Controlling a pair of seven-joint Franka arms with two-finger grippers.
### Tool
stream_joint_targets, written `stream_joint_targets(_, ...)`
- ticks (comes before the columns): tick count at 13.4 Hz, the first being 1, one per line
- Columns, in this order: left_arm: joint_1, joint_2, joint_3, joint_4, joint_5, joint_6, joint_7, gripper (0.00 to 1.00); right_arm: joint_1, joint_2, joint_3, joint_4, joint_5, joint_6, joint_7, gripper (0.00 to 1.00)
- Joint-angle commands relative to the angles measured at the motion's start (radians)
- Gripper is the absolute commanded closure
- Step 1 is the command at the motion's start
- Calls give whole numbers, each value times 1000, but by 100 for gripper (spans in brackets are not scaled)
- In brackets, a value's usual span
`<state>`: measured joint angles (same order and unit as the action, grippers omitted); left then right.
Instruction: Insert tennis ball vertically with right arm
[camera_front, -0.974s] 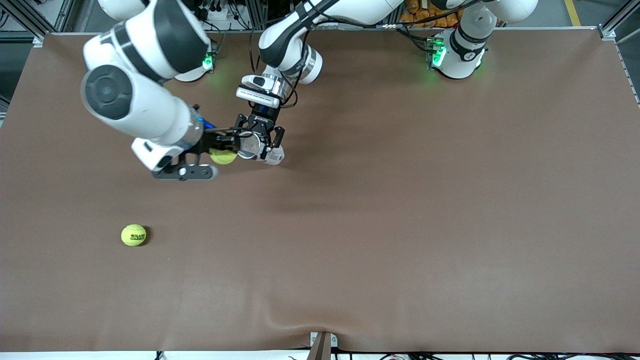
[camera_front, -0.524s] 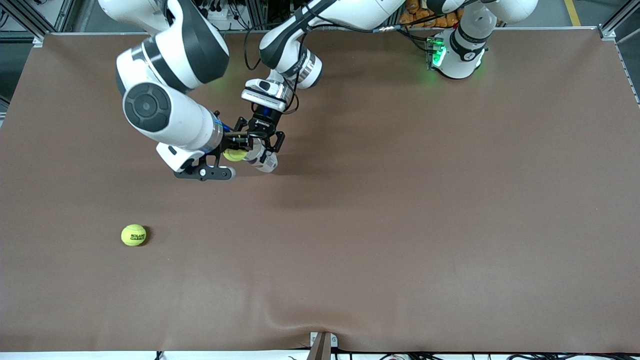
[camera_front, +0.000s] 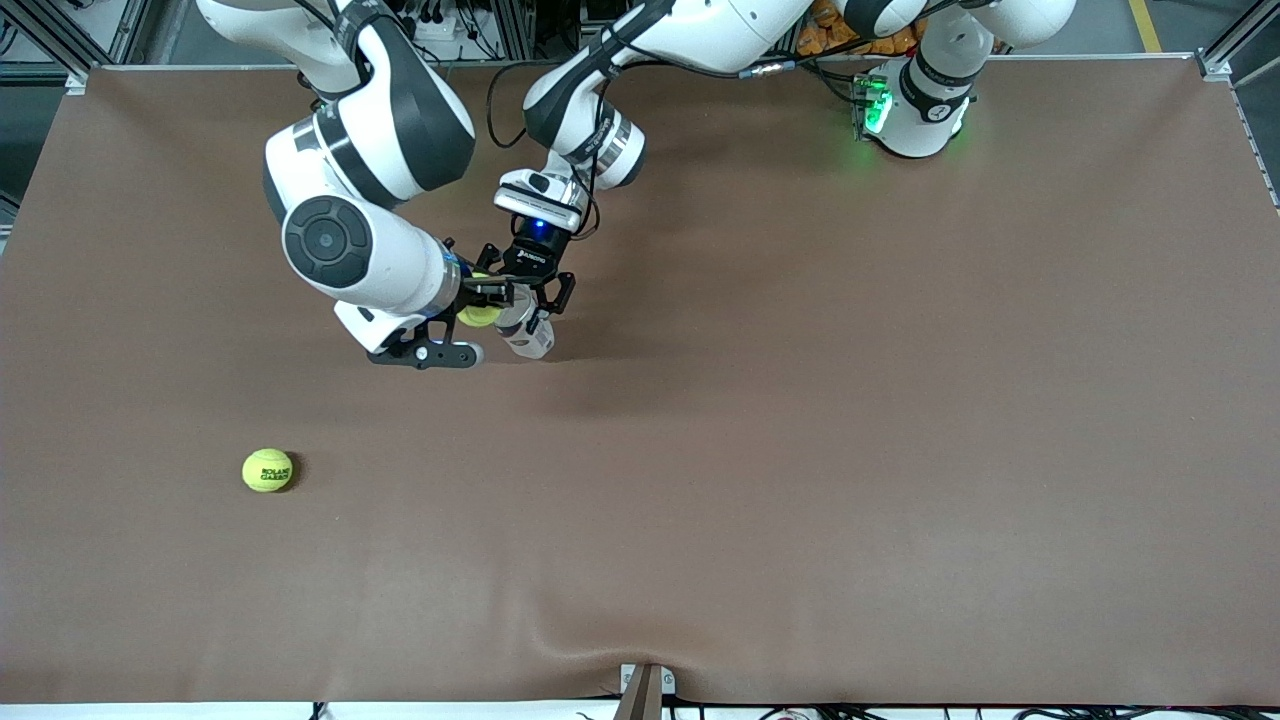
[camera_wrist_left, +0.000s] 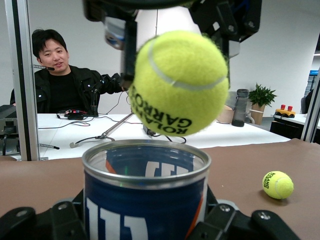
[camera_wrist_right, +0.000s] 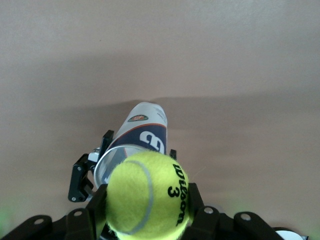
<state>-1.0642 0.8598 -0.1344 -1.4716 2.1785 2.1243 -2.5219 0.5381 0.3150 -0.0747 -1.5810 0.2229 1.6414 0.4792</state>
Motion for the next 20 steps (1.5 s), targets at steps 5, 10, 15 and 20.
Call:
stream_joint_targets(5,-7,24,9,-4,59,0,-49,17,23,18,-7,-10,65,21,13,82)
stream_joint_targets(10,-7,39,10,-1,63,-1,-45,16,23,29,-8,-14,65,44,13,80)
stream_joint_targets(15,-10,45,10,0,63,-12,-44,15,23,49,-8,-14,64,57,13,78)
stream_joint_targets(20,-11,47,10,0,63,-17,-43,14,25,53,-8,-42,65,77,15,15)
